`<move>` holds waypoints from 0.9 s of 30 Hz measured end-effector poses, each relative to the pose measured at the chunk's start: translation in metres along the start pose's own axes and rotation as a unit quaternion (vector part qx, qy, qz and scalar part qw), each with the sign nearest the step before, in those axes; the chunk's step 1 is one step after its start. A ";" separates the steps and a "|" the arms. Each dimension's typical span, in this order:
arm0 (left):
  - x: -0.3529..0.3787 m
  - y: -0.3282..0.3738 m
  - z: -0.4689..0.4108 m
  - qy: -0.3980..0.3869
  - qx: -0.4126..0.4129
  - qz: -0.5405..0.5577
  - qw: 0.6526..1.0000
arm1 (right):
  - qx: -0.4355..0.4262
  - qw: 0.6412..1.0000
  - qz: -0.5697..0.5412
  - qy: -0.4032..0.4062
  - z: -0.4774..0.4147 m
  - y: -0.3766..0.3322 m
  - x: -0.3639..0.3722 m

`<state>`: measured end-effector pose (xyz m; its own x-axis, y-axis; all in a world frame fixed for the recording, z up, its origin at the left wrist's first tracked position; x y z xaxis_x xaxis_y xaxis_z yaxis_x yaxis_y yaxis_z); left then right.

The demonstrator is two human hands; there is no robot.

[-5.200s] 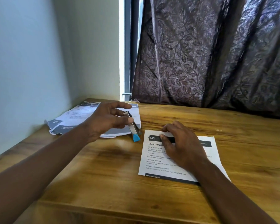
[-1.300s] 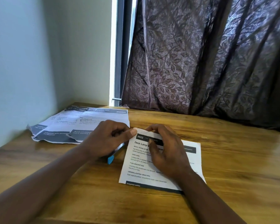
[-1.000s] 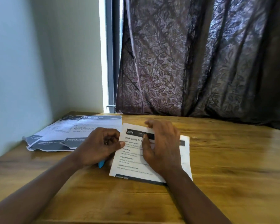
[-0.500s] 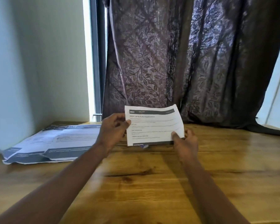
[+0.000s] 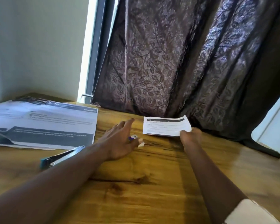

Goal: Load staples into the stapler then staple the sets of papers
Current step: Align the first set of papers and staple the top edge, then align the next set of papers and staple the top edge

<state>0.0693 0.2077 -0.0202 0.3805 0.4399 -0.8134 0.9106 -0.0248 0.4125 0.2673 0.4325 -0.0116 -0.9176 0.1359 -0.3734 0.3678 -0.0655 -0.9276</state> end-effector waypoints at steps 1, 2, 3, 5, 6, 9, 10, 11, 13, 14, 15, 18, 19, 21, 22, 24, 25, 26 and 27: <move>0.002 -0.004 -0.001 -0.003 -0.006 0.014 1.000 | -0.007 0.999 0.034 0.006 -0.003 -0.001 0.002; 0.004 -0.007 -0.001 -0.007 -0.009 0.023 1.000 | -0.017 0.996 0.081 0.014 -0.003 -0.003 0.005; 0.005 -0.009 -0.002 -0.010 -0.011 0.027 1.000 | -0.030 0.990 0.134 0.025 -0.003 -0.003 0.008; 0.008 -0.011 -0.003 -0.017 -0.010 0.032 0.999 | -0.061 0.968 0.238 0.059 -0.008 0.000 0.012; 0.009 -0.010 -0.004 -0.021 -0.010 0.032 0.999 | -0.077 0.953 0.282 0.079 -0.010 0.001 0.012; 0.011 -0.011 -0.004 -0.028 -0.009 0.032 0.999 | -0.088 0.927 0.351 0.097 -0.014 0.003 0.011; 0.012 -0.011 -0.004 -0.027 -0.010 0.032 0.999 | -0.088 0.923 0.363 0.095 -0.017 0.003 0.010; 0.012 -0.012 -0.004 -0.024 -0.010 0.032 0.999 | -0.086 0.919 0.374 0.092 -0.019 0.005 0.010; 0.011 -0.013 -0.004 -0.019 -0.011 0.034 0.999 | -0.088 0.912 0.389 0.097 -0.021 0.009 0.009; 0.011 -0.012 -0.004 -0.018 -0.010 0.035 0.999 | -0.087 0.911 0.390 0.105 -0.021 0.010 0.008; 0.011 -0.012 -0.004 -0.017 -0.009 0.036 0.999 | -0.087 0.910 0.389 0.114 -0.019 0.010 0.007; 0.009 -0.011 -0.003 -0.010 -0.006 0.043 0.999 | -0.109 0.903 0.393 0.134 -0.008 0.007 0.004; 0.007 -0.010 -0.002 -0.002 -0.002 0.047 0.999 | -0.125 0.901 0.391 0.137 -0.001 0.006 0.004; 0.001 -0.004 0.001 0.022 0.010 0.061 0.998 | -0.172 0.902 0.373 0.134 0.016 0.000 0.004; -0.004 0.000 0.003 0.041 0.018 0.069 0.997 | -0.201 0.905 0.354 0.126 0.029 -0.005 0.005; -0.017 0.010 0.009 0.086 0.040 0.083 0.992 | -0.265 0.913 0.293 0.101 0.055 -0.017 0.009; -0.024 0.016 0.013 0.110 0.052 0.086 0.989 | -0.303 0.912 0.263 0.088 0.072 -0.024 0.013; -0.032 0.021 0.017 0.136 0.062 0.087 0.985 | -0.344 0.905 0.238 0.076 0.089 -0.030 0.017; -0.042 0.025 0.022 0.162 0.069 0.084 0.981 | -0.384 0.896 0.213 0.060 0.110 -0.036 0.021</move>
<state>0.0793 0.1688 0.0156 0.4770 0.6805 -0.5562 0.8607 -0.2334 0.4525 0.2179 0.3294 0.0151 -0.6629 0.3697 -0.6511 0.7190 0.5571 -0.4156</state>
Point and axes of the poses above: each hand's wrist, its own z-axis away from the middle knuckle, its own x-axis out of the palm, y = z × x, the point moved 7 cm from there along -z, towards the middle knuckle, and after that the axes turned 12 degrees about x, right-handed, at the moved point
